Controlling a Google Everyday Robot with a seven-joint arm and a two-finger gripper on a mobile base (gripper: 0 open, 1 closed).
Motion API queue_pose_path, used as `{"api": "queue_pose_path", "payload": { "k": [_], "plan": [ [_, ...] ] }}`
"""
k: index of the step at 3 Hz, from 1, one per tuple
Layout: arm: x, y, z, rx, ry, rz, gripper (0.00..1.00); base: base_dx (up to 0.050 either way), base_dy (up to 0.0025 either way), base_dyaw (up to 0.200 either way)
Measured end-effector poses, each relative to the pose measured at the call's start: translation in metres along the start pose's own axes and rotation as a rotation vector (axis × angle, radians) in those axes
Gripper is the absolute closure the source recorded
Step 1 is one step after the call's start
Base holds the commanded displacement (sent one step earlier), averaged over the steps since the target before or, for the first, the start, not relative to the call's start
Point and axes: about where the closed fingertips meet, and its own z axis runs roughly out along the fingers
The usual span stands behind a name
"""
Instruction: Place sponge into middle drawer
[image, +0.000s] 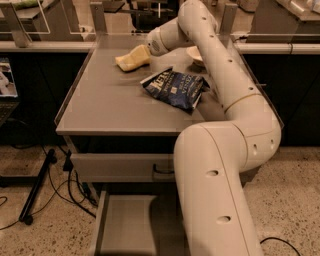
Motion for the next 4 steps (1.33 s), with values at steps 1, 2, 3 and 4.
{"api": "queue_pose_path", "payload": {
  "k": [1, 2, 3, 4],
  "plan": [
    [0.003, 0.006, 0.011, -0.028, 0.004, 0.0, 0.0, 0.0, 0.0, 0.0],
    [0.009, 0.012, 0.023, -0.058, 0.014, 0.005, 0.0, 0.0, 0.0, 0.0],
    [0.014, 0.017, 0.037, -0.079, 0.026, 0.01, 0.0, 0.0, 0.0, 0.0],
    [0.014, 0.017, 0.037, -0.08, 0.026, 0.01, 0.26, 0.0, 0.0, 0.0]
  ]
}}
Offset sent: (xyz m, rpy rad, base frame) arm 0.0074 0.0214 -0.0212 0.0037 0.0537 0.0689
